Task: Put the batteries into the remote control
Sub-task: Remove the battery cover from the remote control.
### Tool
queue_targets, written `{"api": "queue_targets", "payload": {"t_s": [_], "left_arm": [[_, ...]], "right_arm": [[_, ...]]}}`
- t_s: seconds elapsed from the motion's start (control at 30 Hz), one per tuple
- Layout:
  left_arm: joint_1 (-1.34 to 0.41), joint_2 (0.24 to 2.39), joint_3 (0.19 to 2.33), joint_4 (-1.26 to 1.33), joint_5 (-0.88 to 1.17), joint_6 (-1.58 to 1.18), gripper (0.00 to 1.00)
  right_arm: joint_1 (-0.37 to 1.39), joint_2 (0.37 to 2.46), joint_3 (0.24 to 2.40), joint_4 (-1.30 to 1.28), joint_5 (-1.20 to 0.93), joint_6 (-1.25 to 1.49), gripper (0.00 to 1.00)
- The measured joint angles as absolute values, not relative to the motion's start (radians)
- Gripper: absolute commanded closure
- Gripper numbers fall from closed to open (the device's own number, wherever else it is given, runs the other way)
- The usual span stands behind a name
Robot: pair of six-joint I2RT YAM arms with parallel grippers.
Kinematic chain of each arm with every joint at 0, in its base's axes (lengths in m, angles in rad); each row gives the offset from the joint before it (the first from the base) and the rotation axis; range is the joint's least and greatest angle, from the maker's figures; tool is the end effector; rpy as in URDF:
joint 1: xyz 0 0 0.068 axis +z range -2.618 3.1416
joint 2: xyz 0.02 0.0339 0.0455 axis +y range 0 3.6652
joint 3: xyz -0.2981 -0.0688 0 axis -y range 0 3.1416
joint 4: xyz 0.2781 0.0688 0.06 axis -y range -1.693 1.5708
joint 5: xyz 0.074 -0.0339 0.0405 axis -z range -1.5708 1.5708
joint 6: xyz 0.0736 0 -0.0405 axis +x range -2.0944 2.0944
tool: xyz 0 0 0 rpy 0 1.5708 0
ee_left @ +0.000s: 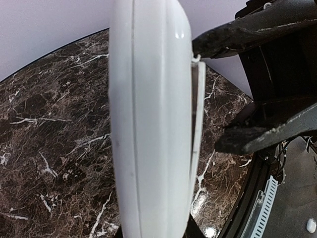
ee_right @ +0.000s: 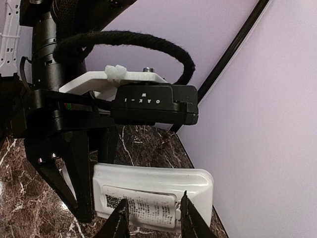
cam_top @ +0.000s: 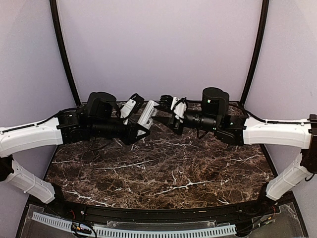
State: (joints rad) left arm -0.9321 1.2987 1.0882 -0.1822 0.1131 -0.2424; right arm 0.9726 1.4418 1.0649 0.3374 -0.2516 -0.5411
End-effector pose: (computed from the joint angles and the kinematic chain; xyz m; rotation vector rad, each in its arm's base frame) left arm 0.2081 -0.2942 0.3449 0.7719 1.9178 -0.8622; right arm 0.2143 0.3470 0.3568 -1.2582 1.0447 0.5346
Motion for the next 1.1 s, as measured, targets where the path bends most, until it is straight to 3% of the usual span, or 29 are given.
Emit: {"api": "queue_targets", "payload": {"t_s": [0.47,0.77,0.93,1.1], "left_arm": [[-0.855,1.457,1.056,-0.2,0.05,-0.154,1.0],[-0.825,1.53,1.057,-0.204,0.01,-0.108,1.0],[-0.822,1.54,1.057,-0.217,0.004,-0.1,1.0],[-0.821,1.537,1.058,-0.222,0.03,-0.08,1.0]], "right_arm": [[0.949,1.631,0.993,0.353,-0.373,-0.484,0.71],[0.948,1.642,0.962,0.303,-0.411,-0.46,0.68],[0.944,1.593,0.962,0.247,-0.422,-0.446,0.56],[0.943,1.496,1.006,0.138,-0.409,-0.488,0.27]]}}
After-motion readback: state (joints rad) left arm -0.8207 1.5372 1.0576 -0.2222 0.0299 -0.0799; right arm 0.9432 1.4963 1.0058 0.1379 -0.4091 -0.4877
